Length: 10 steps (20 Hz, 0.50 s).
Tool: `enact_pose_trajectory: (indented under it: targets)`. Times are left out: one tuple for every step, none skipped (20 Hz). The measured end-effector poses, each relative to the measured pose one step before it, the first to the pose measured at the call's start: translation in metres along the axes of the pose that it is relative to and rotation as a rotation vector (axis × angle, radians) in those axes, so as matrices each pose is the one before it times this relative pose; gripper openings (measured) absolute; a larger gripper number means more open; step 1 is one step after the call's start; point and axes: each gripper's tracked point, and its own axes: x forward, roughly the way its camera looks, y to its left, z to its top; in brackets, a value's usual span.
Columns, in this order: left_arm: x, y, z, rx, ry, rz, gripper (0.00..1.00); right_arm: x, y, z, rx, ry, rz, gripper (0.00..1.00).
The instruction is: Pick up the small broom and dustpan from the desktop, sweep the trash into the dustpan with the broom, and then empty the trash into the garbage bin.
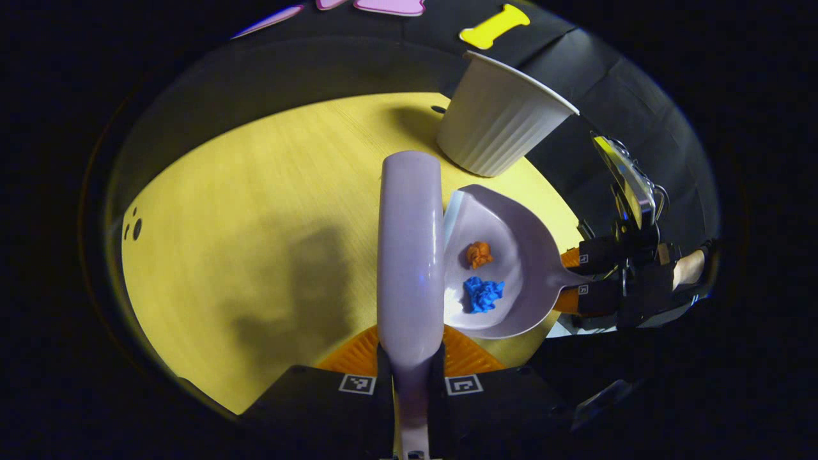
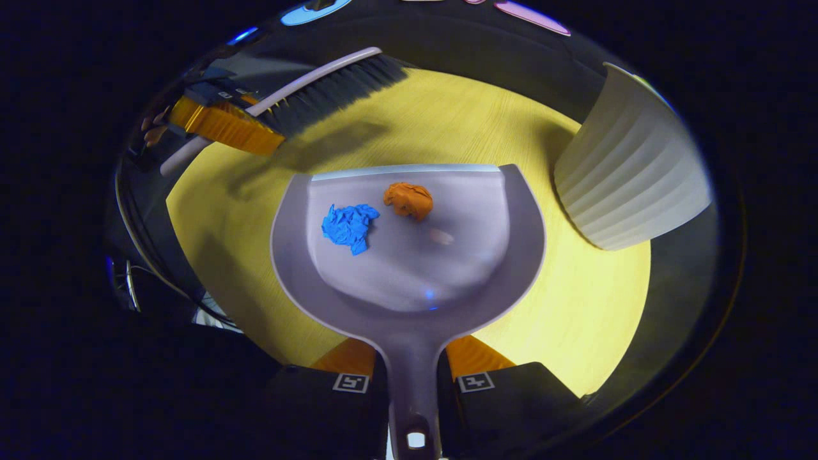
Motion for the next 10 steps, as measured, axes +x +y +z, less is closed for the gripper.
enact_pose_trajectory:
  targets:
    - [0.00574,0.00197,-0.00962,-0.02091,-0.03313,0.00789,0.25,0.00012,-0.00003,0.00106,-0.00987,-0.00828,-0.00498,0.35]
    - [0.00613,0.00257,-0.01068,-0.03005,-0.02937,-0.00276,0.25,-0.00087,-0.00148,0.00147,-0.00299,-0.00751,-0.00354,0.35]
    - [0.00446,0.00535,-0.01568,-0.03377,-0.01828,0.00565,0.25,-0.00036,-0.00076,0.00031,0.00071,-0.00736,-0.00544,0.35]
    - [0.00513,0.00833,-0.01386,-0.02495,-0.01893,0.01810,0.24,-0.00180,-0.00069,0.00060,0.00295,-0.00617,-0.00428,0.35]
    - [0.00506,0.00700,-0.01595,-0.01639,-0.01608,0.02027,0.25,-0.00305,-0.00090,0.00158,0.00282,-0.00767,-0.00239,0.35]
    - [0.00448,0.00837,-0.01450,-0.01405,-0.00981,0.02039,0.24,-0.00252,-0.00132,0.00078,0.00014,-0.00461,0.00101,0.35]
    - [0.00176,0.00807,-0.01519,-0.01503,-0.00556,0.01636,0.25,-0.00310,-0.00180,-0.00004,-0.00156,-0.00024,0.00232,0.35]
    - [-0.00154,0.00222,-0.00874,-0.01758,-0.00292,0.00845,0.25,-0.00236,0.00016,0.00160,0.00161,-0.00336,0.00373,0.31]
    - [-0.00868,-0.00143,-0.00671,-0.02064,-0.00169,0.00529,0.25,-0.00095,-0.00057,0.00128,0.00680,-0.00632,0.00168,0.35]
    - [-0.00384,0.00365,-0.01359,-0.02493,0.00112,0.00454,0.25,-0.00236,-0.00062,0.00098,0.00667,-0.00734,-0.00217,0.35]
